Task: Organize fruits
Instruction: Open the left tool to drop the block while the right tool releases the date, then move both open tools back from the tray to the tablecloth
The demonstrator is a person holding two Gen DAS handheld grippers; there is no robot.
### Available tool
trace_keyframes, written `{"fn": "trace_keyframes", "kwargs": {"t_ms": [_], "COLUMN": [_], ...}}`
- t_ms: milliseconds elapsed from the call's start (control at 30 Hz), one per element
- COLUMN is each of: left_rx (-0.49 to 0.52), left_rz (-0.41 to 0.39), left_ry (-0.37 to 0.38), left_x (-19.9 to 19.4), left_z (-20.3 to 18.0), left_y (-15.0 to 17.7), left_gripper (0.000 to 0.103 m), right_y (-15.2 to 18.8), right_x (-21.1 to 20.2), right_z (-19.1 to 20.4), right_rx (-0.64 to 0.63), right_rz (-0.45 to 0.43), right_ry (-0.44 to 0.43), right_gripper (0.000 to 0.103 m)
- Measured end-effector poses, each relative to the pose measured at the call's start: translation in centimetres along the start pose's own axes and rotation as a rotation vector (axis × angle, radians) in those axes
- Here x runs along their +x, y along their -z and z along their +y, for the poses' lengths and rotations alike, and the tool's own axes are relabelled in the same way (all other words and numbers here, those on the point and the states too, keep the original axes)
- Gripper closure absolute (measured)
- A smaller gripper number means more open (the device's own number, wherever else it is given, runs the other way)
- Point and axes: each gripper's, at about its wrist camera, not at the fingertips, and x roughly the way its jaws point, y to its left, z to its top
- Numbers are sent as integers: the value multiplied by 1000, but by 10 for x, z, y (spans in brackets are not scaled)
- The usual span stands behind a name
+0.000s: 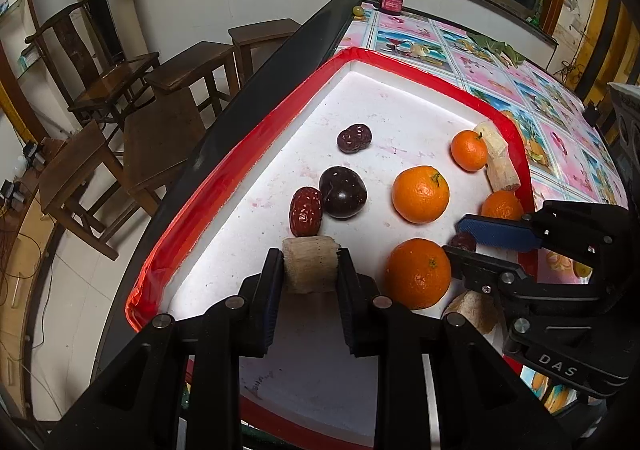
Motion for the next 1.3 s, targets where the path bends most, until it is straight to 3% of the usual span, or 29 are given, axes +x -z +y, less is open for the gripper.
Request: {"fn": "trace_keyframes", "kwargs": {"t_ms": [100,167,233,300,567,667,733,1300], "left_rx": [-2,0,-2,-4,12,17,17,60], "left_rz": [-3,-1,-2,-12,-26,-32,-39,-84], "left_ry": [-7,-9,-17,-19,-34,-35,-36,49], "left_x": [-1,-1,-2,-5,-18,-24,-28,-72], "left_z": [-1,-2,-4,-4,-13,-16,-19,-63], "left_y": [1,1,2,2,6,9,10,20], "left_gripper": [79,75,61,45,43,35,29,26], "right_y": [1,2,4,7,29,42,53,154], "right_x": [-5,-12,-21,-34,-89,-104,-113,-159], "right_z": [1,0,0,0,-3,-7,-13,-73], "right_rx": [2,8,17,22,33,53,72,218], "right_rz": [-9,-20,-36,-56,-134,-150,-153,-84], "right_ry": [-4,-17,-25,-33,-60,-60,-56,30], "right_gripper": [72,64,57,56,34,25,24,20]}}
